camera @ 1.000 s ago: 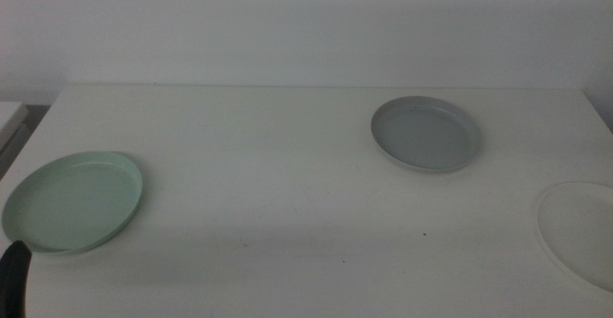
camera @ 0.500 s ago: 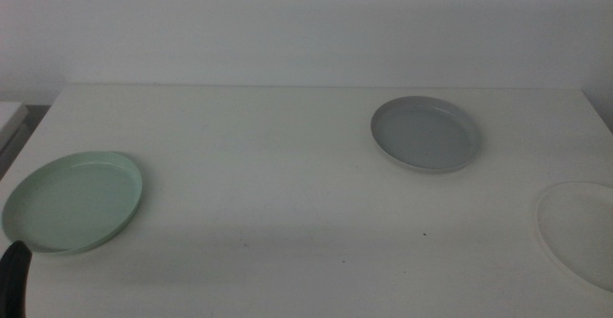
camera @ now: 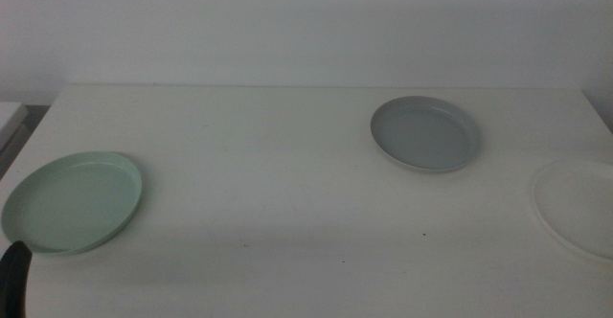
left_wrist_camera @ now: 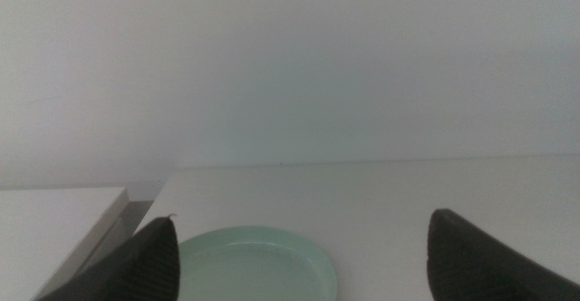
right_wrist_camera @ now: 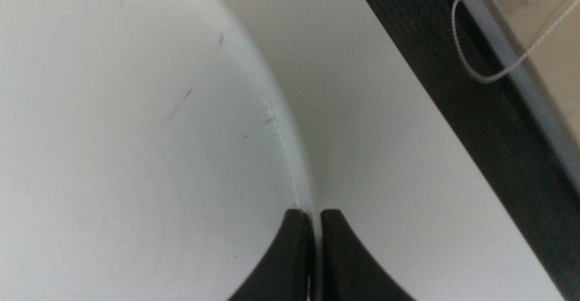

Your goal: Stack the three bowls on top of each other.

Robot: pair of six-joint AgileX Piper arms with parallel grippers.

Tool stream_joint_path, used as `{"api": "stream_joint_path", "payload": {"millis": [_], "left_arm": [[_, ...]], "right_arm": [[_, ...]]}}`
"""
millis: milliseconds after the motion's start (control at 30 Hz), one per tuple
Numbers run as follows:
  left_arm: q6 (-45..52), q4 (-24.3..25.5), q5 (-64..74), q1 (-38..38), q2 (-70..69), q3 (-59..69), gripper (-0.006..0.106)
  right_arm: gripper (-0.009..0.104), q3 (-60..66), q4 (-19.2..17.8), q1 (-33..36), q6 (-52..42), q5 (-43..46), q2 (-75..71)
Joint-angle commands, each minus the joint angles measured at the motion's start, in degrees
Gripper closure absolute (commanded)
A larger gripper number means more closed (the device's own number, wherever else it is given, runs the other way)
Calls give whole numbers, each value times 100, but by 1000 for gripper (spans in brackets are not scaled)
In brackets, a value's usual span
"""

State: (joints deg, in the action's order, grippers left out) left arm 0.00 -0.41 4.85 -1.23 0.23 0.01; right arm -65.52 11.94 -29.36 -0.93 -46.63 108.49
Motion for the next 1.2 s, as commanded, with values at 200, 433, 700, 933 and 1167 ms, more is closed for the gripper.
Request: {"api": "stream_joint_path", "payload": {"millis": [200, 433, 700, 933, 1167], "left_arm": [[0, 5, -36, -47, -23, -1, 7], [0, 5, -36, -47, -23, -1, 7], [0, 5, -36, -47, -23, -1, 7], [0, 5, -36, -47, -23, -1, 7], [0, 5, -36, -47, -23, -1, 7]], "right_arm": [[97, -343, -107, 1793, -55, -825, -1245], [97, -948, 507, 3655, -55, -754, -977], [97, -1702, 880, 4785, -117, -611, 197], [97, -1864, 1154, 4885, -206, -549, 851], [97, -1864, 1336, 4885, -448, -70, 1067]]}}
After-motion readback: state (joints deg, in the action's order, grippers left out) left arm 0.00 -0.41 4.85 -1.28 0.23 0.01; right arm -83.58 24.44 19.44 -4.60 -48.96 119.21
